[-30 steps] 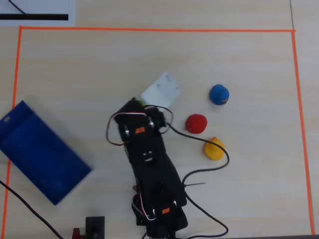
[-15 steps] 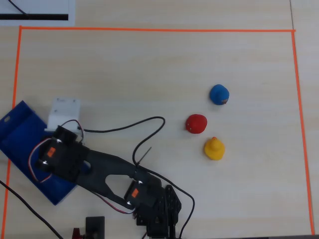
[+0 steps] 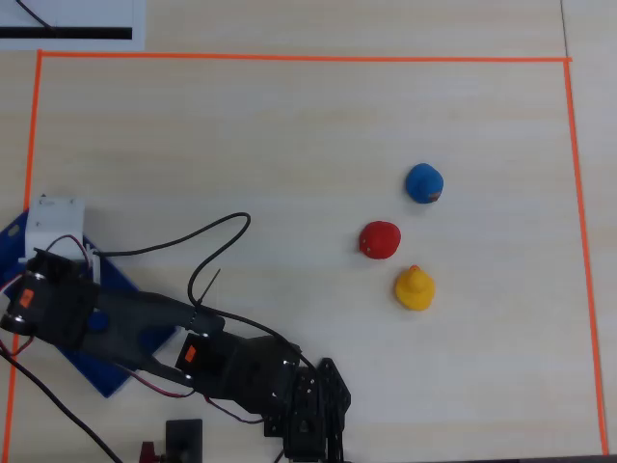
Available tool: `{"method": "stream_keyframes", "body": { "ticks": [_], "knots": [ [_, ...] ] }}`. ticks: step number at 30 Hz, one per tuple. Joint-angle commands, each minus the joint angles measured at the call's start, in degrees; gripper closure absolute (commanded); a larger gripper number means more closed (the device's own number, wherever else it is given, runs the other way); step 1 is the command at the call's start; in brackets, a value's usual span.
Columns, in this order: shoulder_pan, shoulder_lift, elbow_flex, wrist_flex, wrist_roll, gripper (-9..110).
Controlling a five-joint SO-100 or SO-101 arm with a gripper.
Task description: Grasp green duck and put it into box.
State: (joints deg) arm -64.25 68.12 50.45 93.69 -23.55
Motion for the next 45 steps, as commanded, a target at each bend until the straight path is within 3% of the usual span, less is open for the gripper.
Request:
{"method": "stream_keyframes", "body": {
  "ticks": [1, 4, 8, 10, 14, 15, 18, 28, 34, 45],
  "knots": [
    [-0.4, 1.4, 3.4, -2.1, -1.5, 75],
    [0.2, 2.7, 4.8, -2.5, -1.6, 64],
    [3.8, 7.0, 4.9, -1.5, -2.2, 59],
    [6.5, 10.6, 5.9, -1.4, -2.6, 62],
    [14.2, 27.3, 19.9, -10.1, -6.4, 99],
    [16.2, 33.7, 26.5, -15.3, -9.4, 101],
    [23.4, 52.6, 44.6, -30.0, -18.9, 101],
    [40.1, 94.5, 83.1, -40.7, -45.1, 101],
    [45.9, 112.3, 104.7, -41.7, -47.7, 101],
    [55.8, 121.5, 125.6, -46.4, -46.0, 101]
  ]
}}
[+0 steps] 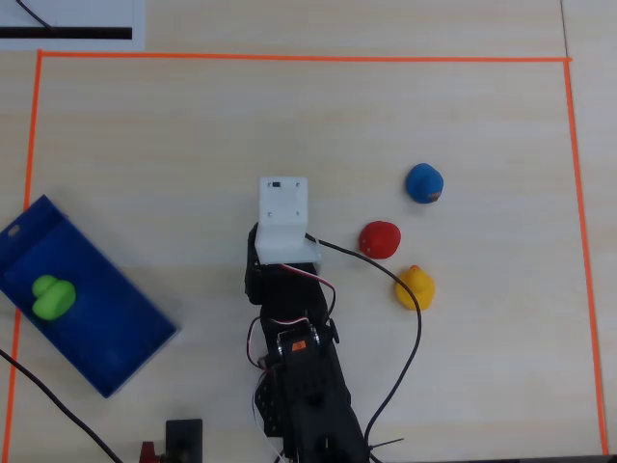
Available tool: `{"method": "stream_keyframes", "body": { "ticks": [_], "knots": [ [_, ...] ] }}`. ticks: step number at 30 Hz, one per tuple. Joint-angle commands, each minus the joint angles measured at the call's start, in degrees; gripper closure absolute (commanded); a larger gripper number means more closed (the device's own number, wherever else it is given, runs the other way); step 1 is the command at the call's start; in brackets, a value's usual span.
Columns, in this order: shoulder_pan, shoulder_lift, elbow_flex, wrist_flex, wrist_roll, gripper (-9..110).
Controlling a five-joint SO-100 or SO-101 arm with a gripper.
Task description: Grasp green duck and put it into box.
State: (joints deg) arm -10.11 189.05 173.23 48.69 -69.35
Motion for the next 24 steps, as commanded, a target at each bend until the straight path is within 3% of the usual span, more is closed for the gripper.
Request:
{"method": "stream_keyframes", "body": {
  "ticks": [1, 11, 24],
  "knots": [
    [1.8, 0.5, 4.4, -1.1, -0.7, 101],
    [0.8, 0.6, 5.0, 26.4, -6.4, 101],
    [1.8, 0.6, 5.0, 26.5, -5.5, 101]
  ]
}}
